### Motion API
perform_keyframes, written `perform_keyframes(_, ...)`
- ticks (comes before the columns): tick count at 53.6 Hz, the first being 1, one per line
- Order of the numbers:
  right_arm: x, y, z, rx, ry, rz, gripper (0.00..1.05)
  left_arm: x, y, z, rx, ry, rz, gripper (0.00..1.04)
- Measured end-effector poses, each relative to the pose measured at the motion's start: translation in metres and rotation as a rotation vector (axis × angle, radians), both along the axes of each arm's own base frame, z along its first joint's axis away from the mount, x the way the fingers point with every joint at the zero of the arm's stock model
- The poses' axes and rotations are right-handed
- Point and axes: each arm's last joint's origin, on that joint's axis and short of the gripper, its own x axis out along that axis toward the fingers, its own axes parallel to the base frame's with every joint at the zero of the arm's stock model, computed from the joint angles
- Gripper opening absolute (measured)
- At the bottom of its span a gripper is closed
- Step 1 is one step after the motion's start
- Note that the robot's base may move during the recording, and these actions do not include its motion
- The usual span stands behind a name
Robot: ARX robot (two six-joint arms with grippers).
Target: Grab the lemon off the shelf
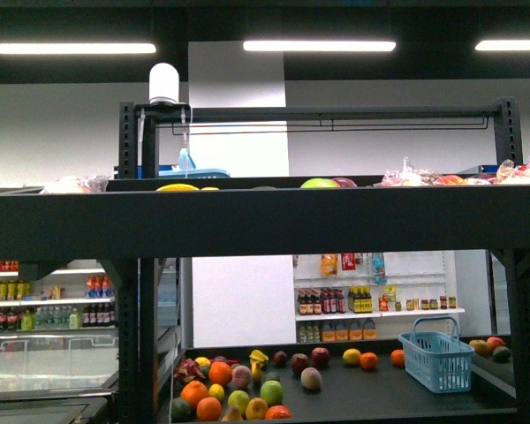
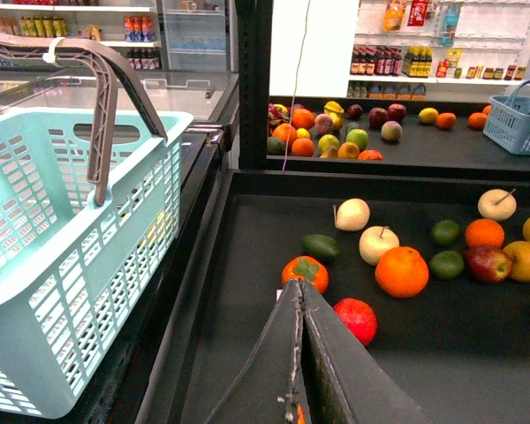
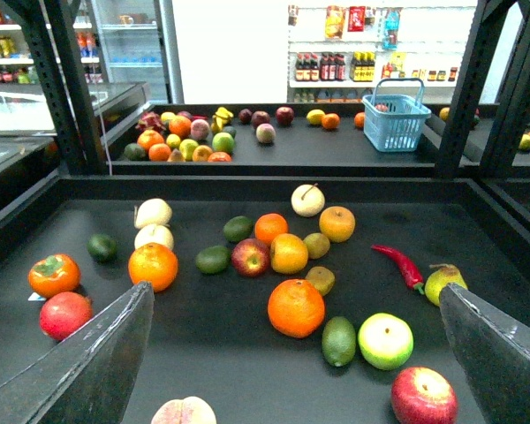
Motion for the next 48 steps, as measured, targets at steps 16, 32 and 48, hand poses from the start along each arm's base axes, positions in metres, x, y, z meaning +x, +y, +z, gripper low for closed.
perform_keyframes(16,0.000,0.000,0.000,0.000,0.000,0.000,0.97,-0.001,0.000,-0.012,0.000,-0.009,-0.002,0.03)
perform_keyframes(32,0.000,0.000,0.000,0.000,0.000,0.000,0.97,-0.001,0.000,-0.012,0.000,-0.010,0.000,0.32)
perform_keyframes(48,0.000,0.000,0.000,0.000,0.000,0.000,0.97,-0.001,0.000,-0.012,0.000,-0.010,0.000,0.85)
